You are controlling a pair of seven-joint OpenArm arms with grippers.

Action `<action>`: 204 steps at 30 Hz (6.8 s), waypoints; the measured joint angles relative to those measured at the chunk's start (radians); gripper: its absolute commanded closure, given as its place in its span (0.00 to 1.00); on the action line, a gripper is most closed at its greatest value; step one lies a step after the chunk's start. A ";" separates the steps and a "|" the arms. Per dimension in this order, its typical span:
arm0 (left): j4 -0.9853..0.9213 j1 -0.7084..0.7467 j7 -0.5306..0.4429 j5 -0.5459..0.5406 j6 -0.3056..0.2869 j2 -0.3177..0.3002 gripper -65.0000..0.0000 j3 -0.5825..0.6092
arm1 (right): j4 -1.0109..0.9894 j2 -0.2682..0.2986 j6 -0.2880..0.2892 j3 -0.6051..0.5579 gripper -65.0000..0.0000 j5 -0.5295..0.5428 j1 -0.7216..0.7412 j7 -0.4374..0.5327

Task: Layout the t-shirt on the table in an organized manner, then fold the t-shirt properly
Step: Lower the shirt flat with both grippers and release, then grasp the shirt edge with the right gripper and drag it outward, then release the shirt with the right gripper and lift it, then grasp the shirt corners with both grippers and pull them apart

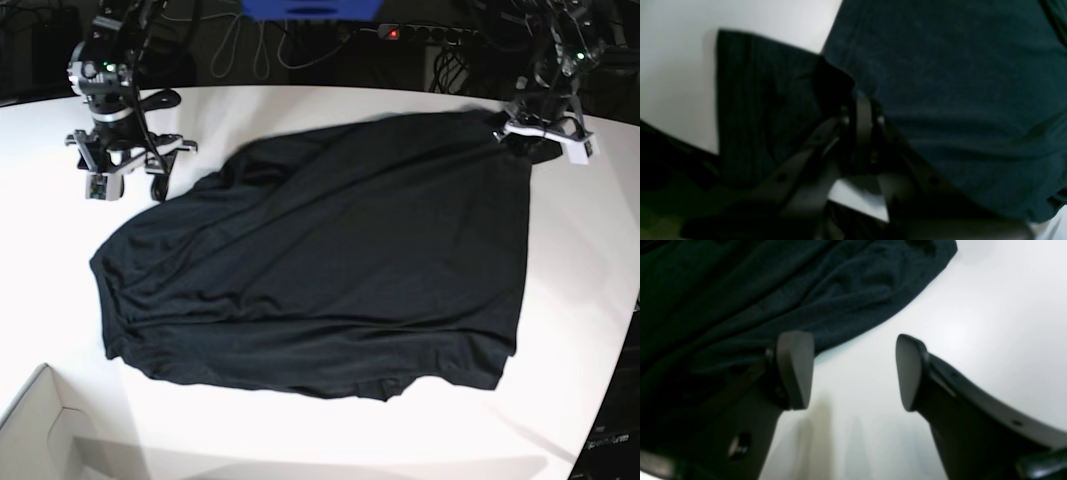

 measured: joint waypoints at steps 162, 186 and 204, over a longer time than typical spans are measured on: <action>-0.161 -0.217 -0.002 0.000 0.000 0.005 0.64 -0.216 | -0.193 0.028 0.134 -0.239 1.00 -0.006 0.122 -0.153; -0.161 -0.258 0.003 0.002 0.000 0.025 0.64 -0.214 | 0.000 -0.023 0.137 0.054 1.00 0.105 0.015 -0.168; -0.161 -0.264 -0.008 0.001 0.000 0.024 0.64 -0.218 | -0.051 0.074 0.233 0.126 0.43 0.108 0.196 -0.264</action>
